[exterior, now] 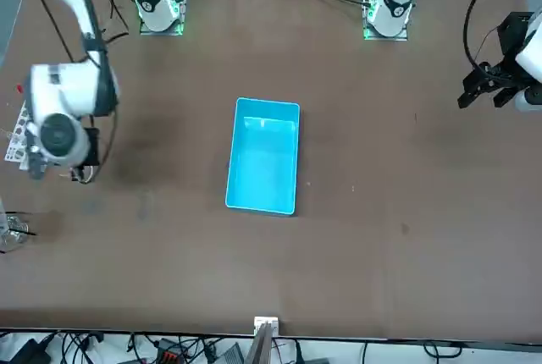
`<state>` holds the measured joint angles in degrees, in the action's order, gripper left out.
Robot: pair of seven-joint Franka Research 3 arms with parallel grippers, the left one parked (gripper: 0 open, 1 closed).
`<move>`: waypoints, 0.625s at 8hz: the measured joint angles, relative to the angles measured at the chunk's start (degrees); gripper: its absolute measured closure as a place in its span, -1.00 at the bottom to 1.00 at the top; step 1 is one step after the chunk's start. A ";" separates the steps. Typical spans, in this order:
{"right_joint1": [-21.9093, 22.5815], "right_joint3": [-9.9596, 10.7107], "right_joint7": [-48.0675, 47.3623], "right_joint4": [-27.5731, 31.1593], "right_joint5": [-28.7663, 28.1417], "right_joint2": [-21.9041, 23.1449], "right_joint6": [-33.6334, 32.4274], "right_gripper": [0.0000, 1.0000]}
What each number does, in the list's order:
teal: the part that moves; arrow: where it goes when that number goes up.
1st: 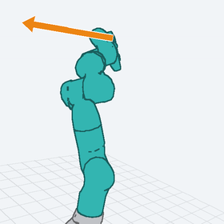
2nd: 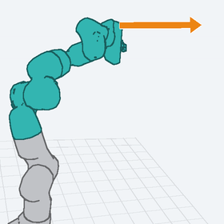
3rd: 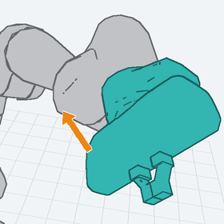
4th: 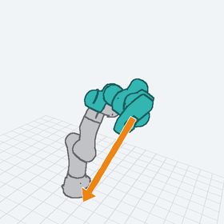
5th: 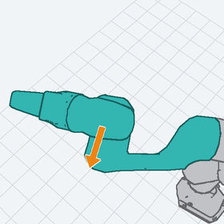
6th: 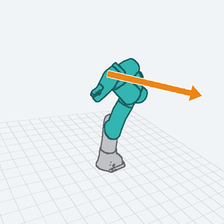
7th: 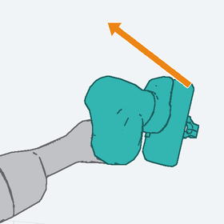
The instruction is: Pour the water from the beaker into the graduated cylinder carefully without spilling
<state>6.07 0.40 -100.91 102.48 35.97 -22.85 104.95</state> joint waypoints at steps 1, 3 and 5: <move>2.90 -0.01 -5.28 0.05 3.44 -2.34 -1.33 -0.22; 7.72 0.03 -14.32 -0.32 8.08 -6.99 -3.41 -0.22; 11.71 0.09 -21.91 -4.39 11.38 -12.85 -8.62 -0.22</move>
<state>17.78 0.49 -122.81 98.09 47.35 -35.70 96.32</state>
